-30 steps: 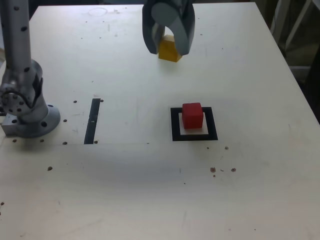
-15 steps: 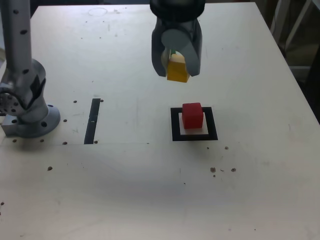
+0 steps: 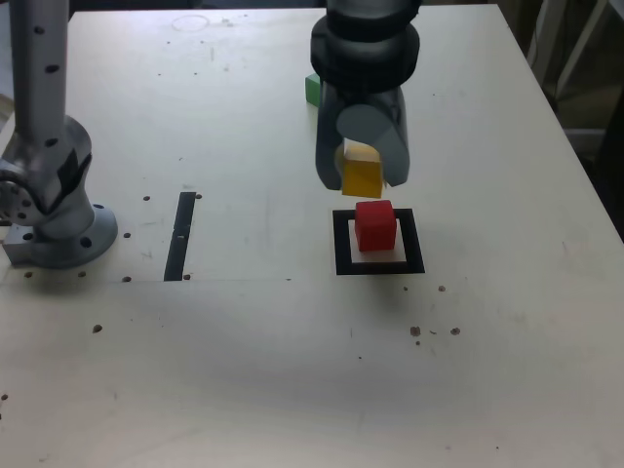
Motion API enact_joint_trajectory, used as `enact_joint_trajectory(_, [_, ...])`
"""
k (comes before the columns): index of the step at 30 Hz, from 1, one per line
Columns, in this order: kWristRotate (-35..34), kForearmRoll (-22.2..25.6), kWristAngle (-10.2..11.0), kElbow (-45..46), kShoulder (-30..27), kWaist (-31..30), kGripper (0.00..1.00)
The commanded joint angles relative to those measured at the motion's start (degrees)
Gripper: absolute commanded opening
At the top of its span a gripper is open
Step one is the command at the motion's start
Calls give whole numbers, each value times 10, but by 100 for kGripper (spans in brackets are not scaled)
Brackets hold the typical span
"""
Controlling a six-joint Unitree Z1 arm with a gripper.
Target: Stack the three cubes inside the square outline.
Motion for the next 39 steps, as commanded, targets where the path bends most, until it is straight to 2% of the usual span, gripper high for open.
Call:
enact_joint_trajectory(1, [-4, -14, 5, 5, 7, 0, 39])
enact_joint_trajectory(8, [-11, -50, 15, 22, 28, 0, 39])
enact_joint_trajectory(16, [-13, -54, 30, 28, 34, 0, 39])
enact_joint_trajectory(27, [-13, -57, 27, 30, 30, 0, 39])
enact_joint_trajectory(39, [-6, -55, 20, 31, 29, 0, 55])
